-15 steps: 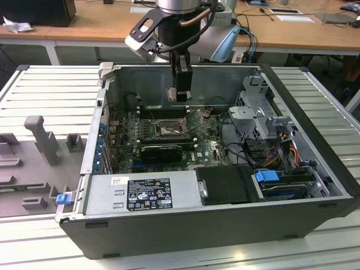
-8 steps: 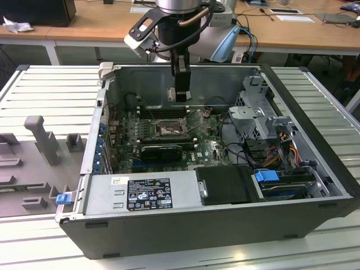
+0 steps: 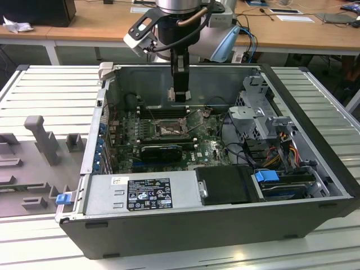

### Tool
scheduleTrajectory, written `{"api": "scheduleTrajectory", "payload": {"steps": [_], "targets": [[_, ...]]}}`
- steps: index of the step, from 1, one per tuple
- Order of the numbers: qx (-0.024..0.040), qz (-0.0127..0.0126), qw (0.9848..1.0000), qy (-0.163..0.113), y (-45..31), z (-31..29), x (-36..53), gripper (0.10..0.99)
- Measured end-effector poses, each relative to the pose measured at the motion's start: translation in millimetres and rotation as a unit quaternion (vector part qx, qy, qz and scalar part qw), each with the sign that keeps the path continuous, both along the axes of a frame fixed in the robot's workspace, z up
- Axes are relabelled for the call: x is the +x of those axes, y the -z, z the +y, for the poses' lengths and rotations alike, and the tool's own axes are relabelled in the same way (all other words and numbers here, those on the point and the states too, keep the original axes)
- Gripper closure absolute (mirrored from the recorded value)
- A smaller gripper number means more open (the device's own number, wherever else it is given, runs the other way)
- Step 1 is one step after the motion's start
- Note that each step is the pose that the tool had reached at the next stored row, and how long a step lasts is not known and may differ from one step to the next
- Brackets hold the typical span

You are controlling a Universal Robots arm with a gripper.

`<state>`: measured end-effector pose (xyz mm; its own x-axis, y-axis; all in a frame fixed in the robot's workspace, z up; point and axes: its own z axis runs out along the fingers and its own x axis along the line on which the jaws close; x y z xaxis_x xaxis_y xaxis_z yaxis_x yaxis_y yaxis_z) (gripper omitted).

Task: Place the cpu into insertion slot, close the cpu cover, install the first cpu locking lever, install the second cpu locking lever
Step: 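Place the cpu into insertion slot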

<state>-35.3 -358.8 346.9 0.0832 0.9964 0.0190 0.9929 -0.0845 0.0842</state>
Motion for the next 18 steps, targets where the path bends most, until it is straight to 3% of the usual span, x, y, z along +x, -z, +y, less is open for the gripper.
{"api": "scheduleTrajectory", "payload": {"steps": [5, 9, 18], "targets": [[0.0, 0.0, 0.9997, 0.026, 0.1, 0.0, 0.0, 0.561], [0.0, 0.0, 0.9996, 0.028, 1.9, 0.0, 0.0, 0.561], [0.0, 0.0, 0.9996, 0.028, 13.6, 0.0, 0.0, 0.561]]}}
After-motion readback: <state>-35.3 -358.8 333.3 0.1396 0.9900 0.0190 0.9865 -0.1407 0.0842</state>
